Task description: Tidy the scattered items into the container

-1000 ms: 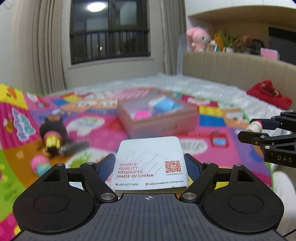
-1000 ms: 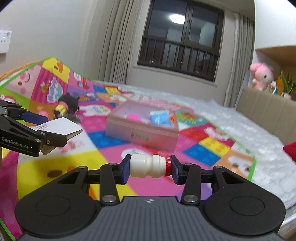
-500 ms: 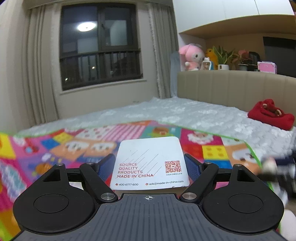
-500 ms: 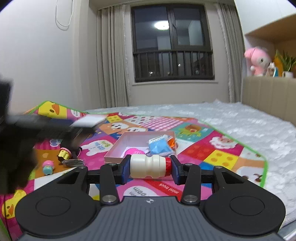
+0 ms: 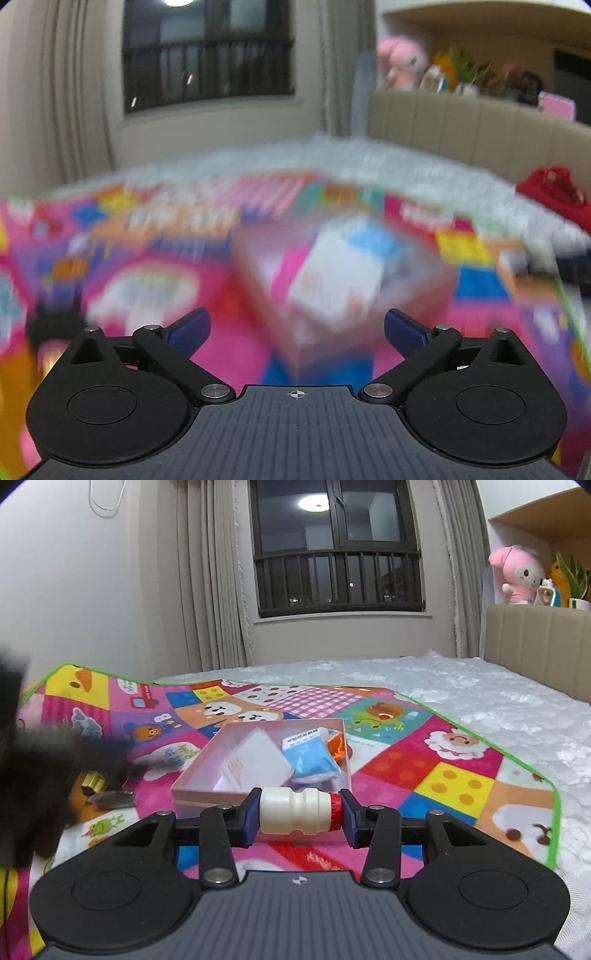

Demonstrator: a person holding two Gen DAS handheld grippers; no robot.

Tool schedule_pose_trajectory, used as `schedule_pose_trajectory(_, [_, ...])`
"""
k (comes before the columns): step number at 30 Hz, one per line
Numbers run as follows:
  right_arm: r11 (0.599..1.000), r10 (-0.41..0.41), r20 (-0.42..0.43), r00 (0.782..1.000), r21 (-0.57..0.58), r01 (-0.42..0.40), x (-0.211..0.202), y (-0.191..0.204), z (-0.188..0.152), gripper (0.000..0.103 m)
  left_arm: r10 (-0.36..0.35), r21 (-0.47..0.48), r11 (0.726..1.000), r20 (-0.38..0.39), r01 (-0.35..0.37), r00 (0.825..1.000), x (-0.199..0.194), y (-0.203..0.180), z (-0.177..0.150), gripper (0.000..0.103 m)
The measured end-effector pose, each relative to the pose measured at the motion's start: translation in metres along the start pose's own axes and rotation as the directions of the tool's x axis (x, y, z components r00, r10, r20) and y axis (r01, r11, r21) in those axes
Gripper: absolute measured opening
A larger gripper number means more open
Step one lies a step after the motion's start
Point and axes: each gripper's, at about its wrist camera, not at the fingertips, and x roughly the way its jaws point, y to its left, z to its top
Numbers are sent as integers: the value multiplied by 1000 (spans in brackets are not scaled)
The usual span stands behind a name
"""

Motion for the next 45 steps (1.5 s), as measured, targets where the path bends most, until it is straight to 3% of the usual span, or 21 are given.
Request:
schedule_pose_trajectory(3, [1000,7,24,1000,-22,-6,20,10,18,43,12,-61,998,-55,-15,998,-15,14,-39,103])
schedule_pose_trajectory(8, [999,-20,42,999,-30,21,70,23,46,43,56,-183,981,-75,-69,996,-39,41,-72,103])
schedule_pose_trajectory(9, [999,-24,42,999,-33,26,79,24,49,45,69,-196,977,-74,-82,995,-44,47,-76,103])
schedule_pose_trajectory(10, [999,-30,30,999,-31,31,91,23,52,55,87,-210,973,-70,-100,994,-47,53,-79,103])
schedule_pose_trajectory(12, [999,-43,-30,999,-1,43,109,20,56,59,117,-232,964,-60,-127,991,-53,59,-81,103])
schedule_pose_trajectory(16, [999,-22,-81,996,41,26,104,23,49,66,158,-265,950,-44,-164,987,-55,69,-85,103])
schedule_pose_trajectory(23, [983,-84,-115,990,-173,63,79,67,19,77,191,-292,941,48,-170,980,-64,77,-96,103])
schedule_pose_trajectory(26, [983,-47,-160,986,-185,17,76,88,16,78,217,-300,935,69,-187,974,-80,82,-97,103])
schedule_pose_trajectory(28, [988,2,-198,980,-152,-33,82,105,15,79,253,-335,918,78,-214,964,-88,90,-98,103])
schedule_pose_trajectory(33, [987,119,-271,955,-68,-143,110,152,10,79,385,-366,862,24,-350,923,-91,114,-107,103])
schedule_pose_trajectory(36, [977,170,-290,942,-72,-198,131,185,10,79,357,-412,847,-24,-335,934,-88,127,-111,103])
schedule_pose_trajectory(41, [956,208,-304,930,-139,-259,162,232,17,78,335,-413,856,-12,-310,942,-90,127,-112,103])
schedule_pose_trajectory(43, [939,248,-332,910,-146,-310,177,252,21,78,330,-400,862,-21,-310,944,-88,124,-115,103])
schedule_pose_trajectory(45, [920,304,-373,877,-123,-371,193,271,24,78,319,-372,876,-29,-306,947,-83,119,-116,103])
